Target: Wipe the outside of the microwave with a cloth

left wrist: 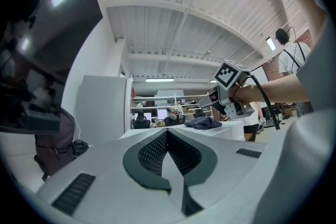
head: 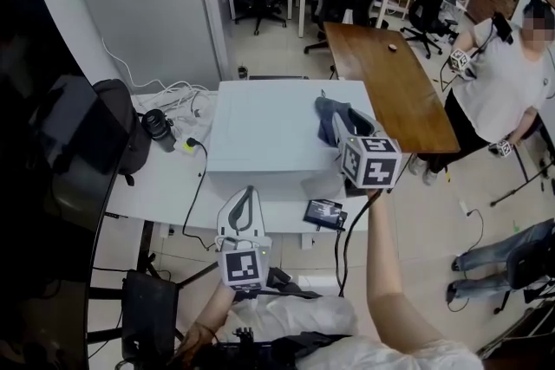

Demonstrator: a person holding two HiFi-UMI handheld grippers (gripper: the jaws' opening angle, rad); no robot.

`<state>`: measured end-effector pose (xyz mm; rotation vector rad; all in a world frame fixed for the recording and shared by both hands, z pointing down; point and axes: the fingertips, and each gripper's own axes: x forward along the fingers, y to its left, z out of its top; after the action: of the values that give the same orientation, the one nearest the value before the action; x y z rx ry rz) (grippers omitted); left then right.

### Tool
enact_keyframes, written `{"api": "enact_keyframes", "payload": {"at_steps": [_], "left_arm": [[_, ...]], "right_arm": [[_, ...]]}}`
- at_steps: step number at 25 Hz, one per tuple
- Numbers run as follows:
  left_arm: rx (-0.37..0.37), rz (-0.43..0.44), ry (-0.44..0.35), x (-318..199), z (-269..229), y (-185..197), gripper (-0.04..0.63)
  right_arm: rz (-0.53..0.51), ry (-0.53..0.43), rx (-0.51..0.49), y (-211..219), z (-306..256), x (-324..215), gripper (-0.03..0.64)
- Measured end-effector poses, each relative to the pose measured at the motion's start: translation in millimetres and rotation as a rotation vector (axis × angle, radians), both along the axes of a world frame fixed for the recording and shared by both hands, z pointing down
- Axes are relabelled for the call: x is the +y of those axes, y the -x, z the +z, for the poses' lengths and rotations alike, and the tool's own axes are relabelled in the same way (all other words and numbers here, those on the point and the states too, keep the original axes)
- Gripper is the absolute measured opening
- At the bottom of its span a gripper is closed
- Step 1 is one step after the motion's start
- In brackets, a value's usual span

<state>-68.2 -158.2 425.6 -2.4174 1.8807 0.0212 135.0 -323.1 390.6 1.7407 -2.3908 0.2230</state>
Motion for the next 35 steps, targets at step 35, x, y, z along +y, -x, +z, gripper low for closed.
{"api": "enact_keyframes", "payload": {"at_steps": [35], "left_arm": [[0.014, -0.046, -0.006, 13, -2, 25, 0.002]], "right_arm": [[0.023, 0.074, 0.184, 16, 13, -1, 0.078]]}}
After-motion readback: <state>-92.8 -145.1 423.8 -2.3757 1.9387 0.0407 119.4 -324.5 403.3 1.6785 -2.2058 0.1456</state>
